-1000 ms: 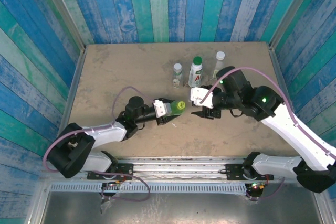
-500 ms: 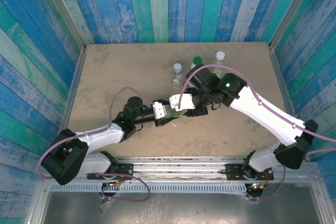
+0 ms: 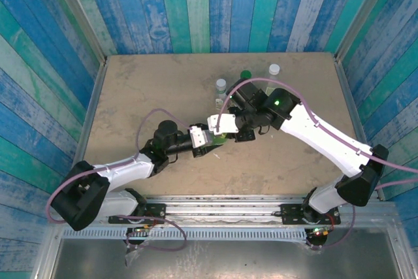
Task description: Screw on the bottle caps
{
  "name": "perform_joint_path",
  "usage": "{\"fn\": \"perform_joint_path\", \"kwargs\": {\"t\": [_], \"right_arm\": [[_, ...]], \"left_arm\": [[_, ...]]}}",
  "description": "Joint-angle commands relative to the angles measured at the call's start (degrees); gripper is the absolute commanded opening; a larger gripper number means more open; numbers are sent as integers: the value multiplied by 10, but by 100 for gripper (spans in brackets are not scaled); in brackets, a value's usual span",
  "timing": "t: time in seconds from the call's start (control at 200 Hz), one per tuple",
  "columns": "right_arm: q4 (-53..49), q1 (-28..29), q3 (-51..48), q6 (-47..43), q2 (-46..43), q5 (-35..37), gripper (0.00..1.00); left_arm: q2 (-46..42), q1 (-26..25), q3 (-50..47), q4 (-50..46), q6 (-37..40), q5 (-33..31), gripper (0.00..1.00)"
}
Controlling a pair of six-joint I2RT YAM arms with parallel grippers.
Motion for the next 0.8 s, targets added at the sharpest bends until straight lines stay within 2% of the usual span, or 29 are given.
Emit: {"fn": "perform_joint_path", "kwargs": {"t": [0.0, 0.06, 0.175, 0.23, 0.28, 0.4, 0.461, 0.496, 0.636, 0.696, 0.796], "right_arm": [[58, 3, -12, 187, -5, 27, 6], [119, 6, -40, 341, -18, 44, 1], [182, 14, -82, 647, -34, 40, 1], [176, 14, -82, 715, -36, 13, 2], [157, 14, -75, 729, -36, 2, 8], [111, 14, -62, 592, -50, 30, 32], [104, 14, -70, 460, -64, 29, 48], [101, 14, -76, 379, -74, 26, 53], [106, 23, -91, 123, -104, 64, 64], [128, 28, -98, 73, -113, 84, 64], [127, 30, -87, -1, -105, 74, 62]], "left_arm": [[-24, -2, -2, 14, 0, -31, 59], [-25, -2, -5, 19, 1, -48, 59], [-28, -2, -11, 29, 1, -61, 58], [-30, -2, -13, 32, 1, -61, 58], [-30, -2, -14, 36, 0, -60, 58], [-30, -2, -15, 35, 2, -56, 58], [-30, -2, -15, 32, 5, -55, 59], [-30, -2, -14, 31, 5, -54, 59], [-32, -2, -16, 29, 9, -62, 58], [-34, -2, -16, 30, 10, -64, 58], [-37, -2, -17, 31, 10, -60, 59]]}}
